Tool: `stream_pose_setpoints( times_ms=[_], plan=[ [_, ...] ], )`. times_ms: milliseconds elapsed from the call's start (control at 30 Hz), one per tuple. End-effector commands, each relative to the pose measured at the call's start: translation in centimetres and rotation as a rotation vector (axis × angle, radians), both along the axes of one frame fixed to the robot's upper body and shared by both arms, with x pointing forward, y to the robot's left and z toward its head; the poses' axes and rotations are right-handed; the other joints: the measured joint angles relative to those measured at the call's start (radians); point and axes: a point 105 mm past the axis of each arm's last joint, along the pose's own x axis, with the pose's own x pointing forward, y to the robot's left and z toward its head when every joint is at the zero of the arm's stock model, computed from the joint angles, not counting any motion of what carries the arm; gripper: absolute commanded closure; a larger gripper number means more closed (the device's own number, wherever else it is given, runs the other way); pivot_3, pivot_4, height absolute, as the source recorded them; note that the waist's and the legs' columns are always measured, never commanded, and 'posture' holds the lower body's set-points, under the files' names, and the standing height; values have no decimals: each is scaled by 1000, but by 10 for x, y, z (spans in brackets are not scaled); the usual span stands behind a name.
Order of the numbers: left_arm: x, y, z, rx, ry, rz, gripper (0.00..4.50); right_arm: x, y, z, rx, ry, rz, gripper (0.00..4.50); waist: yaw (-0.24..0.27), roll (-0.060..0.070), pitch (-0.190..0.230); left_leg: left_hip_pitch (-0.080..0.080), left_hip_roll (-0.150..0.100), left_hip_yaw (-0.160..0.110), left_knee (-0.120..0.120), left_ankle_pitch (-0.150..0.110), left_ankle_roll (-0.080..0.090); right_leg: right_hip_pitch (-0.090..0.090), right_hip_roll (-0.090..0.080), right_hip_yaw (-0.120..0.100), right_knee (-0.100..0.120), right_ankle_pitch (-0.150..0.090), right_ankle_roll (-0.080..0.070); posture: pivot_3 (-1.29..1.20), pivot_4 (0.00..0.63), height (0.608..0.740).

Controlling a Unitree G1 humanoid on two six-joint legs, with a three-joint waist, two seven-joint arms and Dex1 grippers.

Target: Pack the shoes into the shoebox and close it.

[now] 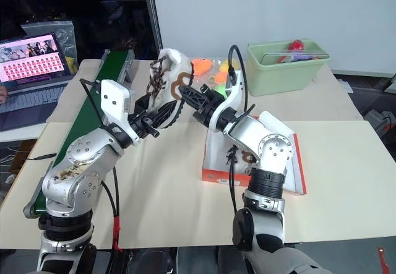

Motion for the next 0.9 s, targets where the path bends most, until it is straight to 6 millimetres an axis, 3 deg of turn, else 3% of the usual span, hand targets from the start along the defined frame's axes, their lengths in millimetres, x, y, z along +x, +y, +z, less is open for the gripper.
stream_pose_setpoints(
  times_ms=[33, 200, 267, 400, 500, 633, 900],
  plan=[
    [-15, -8, 5, 14, -44, -86, 2017, 23, -56, 38, -61, -137, -265, 4302, 4, 0, 0, 0, 0, 0, 0, 0, 0, 0, 0, 0, 0, 0, 0, 0, 150, 729],
    [-30, -3, -19, 208, -79, -195, 2017, 30, -84, 47, -320, -116, -282, 4302, 0, 2, 1, -1, 0, 0, -1, 0, 0, 0, 0, 0, -4, 0, 0, 0, 150, 729],
    [-36, 4, -34, 312, -90, -260, 2017, 28, -93, 41, -420, -27, -242, 4302, -12, 3, 2, 0, 1, 2, -2, 0, 1, -1, 1, 2, -3, 0, 0, 0, 150, 729],
    [-40, 12, -44, 386, -82, -361, 2017, 23, -107, 26, -548, 169, -160, 4302, -13, 3, 2, 1, 1, 3, -2, 0, 1, -2, 1, 2, -4, -1, -2, 0, 150, 729],
    [-41, 14, -50, 441, -92, -413, 2017, 18, -106, 15, -560, 292, -64, 4302, -11, 3, 2, 1, 1, 3, -1, 0, 1, -1, 1, 2, -4, -1, -2, 0, 150, 729],
    [-39, 11, -51, 452, -111, -456, 2017, 15, -105, -12, -648, 418, 9, 4302, -2, 3, 2, 0, 1, 3, -2, 0, 2, -1, 1, 2, -6, -2, -2, 0, 150, 729],
    [-42, 9, -48, 452, -131, -443, 2017, 7, -103, -50, -714, 528, 82, 4302, 2, 3, 2, -2, 1, 3, -1, -1, 3, -1, 0, 1, -5, -1, -1, 0, 150, 729]
  ],
)
